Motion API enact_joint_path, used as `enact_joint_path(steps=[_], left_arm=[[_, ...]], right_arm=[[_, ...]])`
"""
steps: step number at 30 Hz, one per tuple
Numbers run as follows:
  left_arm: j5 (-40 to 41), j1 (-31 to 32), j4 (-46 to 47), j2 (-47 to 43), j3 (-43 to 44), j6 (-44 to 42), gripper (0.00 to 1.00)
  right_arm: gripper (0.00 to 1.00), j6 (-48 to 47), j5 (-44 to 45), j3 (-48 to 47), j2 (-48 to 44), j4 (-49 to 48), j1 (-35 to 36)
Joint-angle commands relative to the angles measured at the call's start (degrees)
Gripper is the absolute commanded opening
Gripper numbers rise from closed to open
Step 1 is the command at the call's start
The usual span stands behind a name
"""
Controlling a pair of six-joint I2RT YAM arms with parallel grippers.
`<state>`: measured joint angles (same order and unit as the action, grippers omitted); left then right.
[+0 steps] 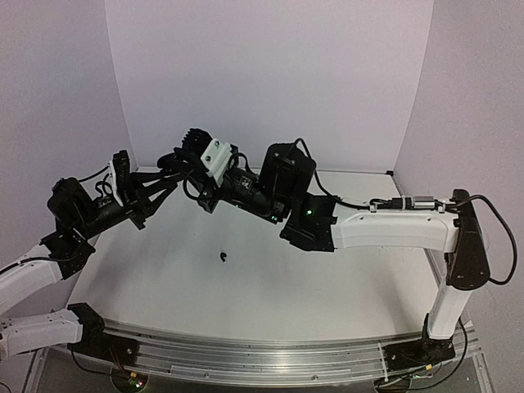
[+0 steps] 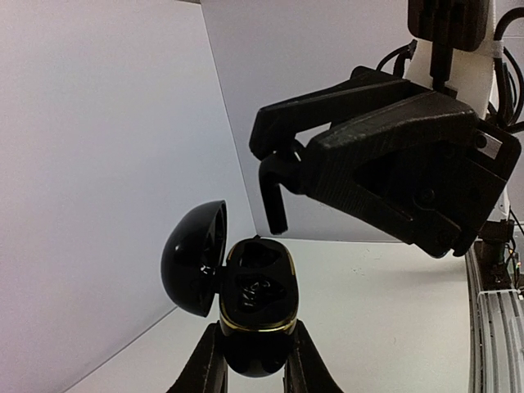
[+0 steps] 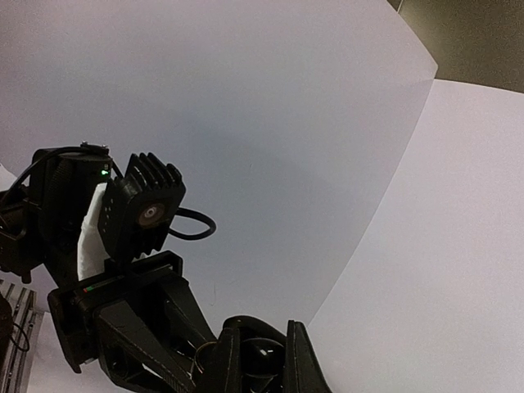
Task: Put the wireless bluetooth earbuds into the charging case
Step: Insert the right earbud into the right side groove of the charging case.
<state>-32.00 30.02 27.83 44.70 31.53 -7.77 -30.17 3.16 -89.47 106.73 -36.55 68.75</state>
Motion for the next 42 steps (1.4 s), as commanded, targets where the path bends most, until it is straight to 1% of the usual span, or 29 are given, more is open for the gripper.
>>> enact_joint_path(steps=[1, 10, 25, 36, 42], left_arm=[[-1.4, 0.2, 0.5, -0.2, 2.7, -0.8, 0.0], [-1.4, 0.2, 0.9, -0.5, 2.8, -1.0, 0.0], [-1.3, 0.2, 1.1, -0.6, 3.4, 1.1, 0.0], [-1.9, 0.2, 0.8, -0.7, 3.4, 0.9, 0.0], [-1.8, 0.2, 1.2, -0.7, 3.5, 0.9, 0.0]], right_arm=[[0.0, -0.2, 2.2, -2.3, 0.3, -1.5, -0.3], [0.0, -0.3, 2.5, -1.8, 0.5, -1.4, -0.5], [0.0, 0.6, 3.1, 0.2, -0.9, 0.3, -0.5], [0.0, -0.8, 5.7, 0.1, -1.1, 0.4, -0.7], [0.0, -0.9, 5.2, -0.4, -0.7, 1.1, -0.8]])
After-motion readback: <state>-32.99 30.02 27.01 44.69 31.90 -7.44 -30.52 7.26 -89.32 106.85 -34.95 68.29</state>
